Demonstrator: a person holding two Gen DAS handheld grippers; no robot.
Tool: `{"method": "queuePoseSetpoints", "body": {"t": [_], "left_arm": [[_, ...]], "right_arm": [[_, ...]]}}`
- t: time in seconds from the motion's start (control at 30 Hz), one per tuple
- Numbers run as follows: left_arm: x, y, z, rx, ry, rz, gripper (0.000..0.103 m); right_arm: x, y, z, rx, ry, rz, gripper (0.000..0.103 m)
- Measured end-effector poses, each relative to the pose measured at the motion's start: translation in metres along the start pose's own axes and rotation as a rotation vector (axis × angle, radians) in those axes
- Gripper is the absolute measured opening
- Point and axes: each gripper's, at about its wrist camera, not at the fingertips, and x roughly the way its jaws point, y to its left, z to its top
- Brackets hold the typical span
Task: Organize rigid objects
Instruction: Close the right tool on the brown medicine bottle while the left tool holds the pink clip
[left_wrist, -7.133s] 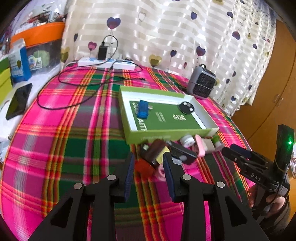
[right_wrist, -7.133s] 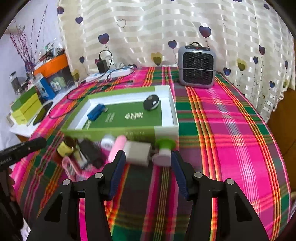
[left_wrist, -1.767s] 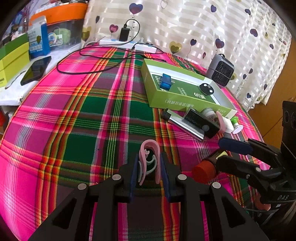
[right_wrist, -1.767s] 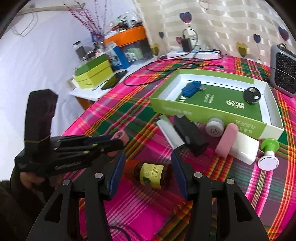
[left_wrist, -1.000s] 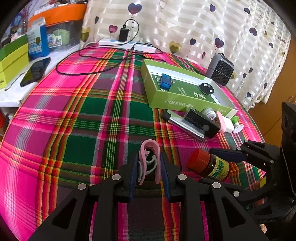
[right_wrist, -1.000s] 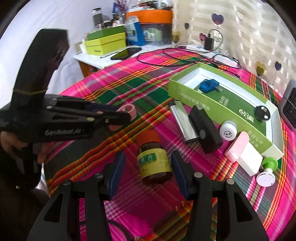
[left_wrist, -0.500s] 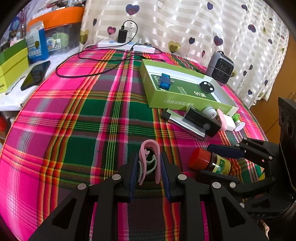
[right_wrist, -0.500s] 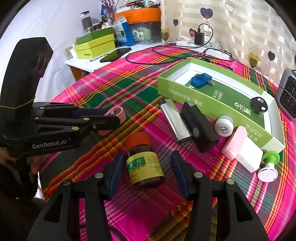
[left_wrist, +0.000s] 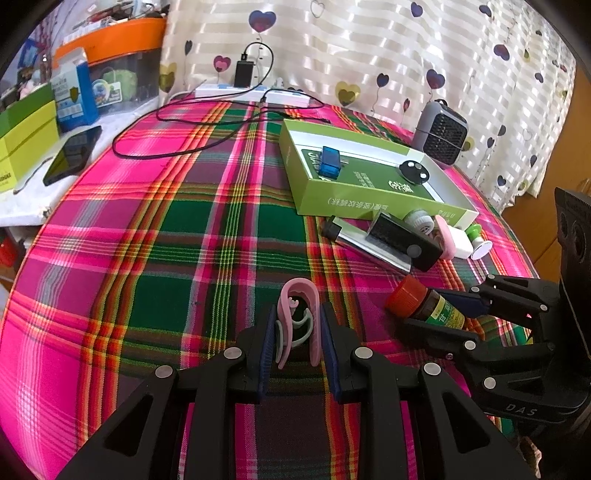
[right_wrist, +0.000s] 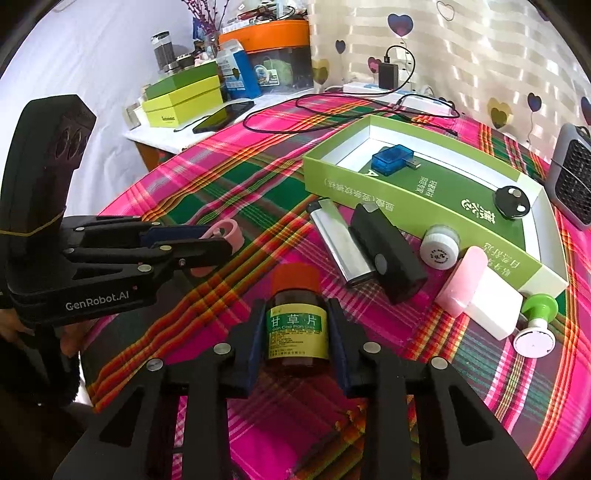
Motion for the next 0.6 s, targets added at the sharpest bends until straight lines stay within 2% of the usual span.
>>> {"method": "queuePoseSetpoints", "body": {"t": [0.6], "left_arm": [[-0.0024, -0.0072, 0.0066, 0.016, 0.003, 0.005, 0.023]], "right_arm": [[-0.0084, -0.0067, 0.0008, 0.043, -0.036, 0.020, 0.033]]}}
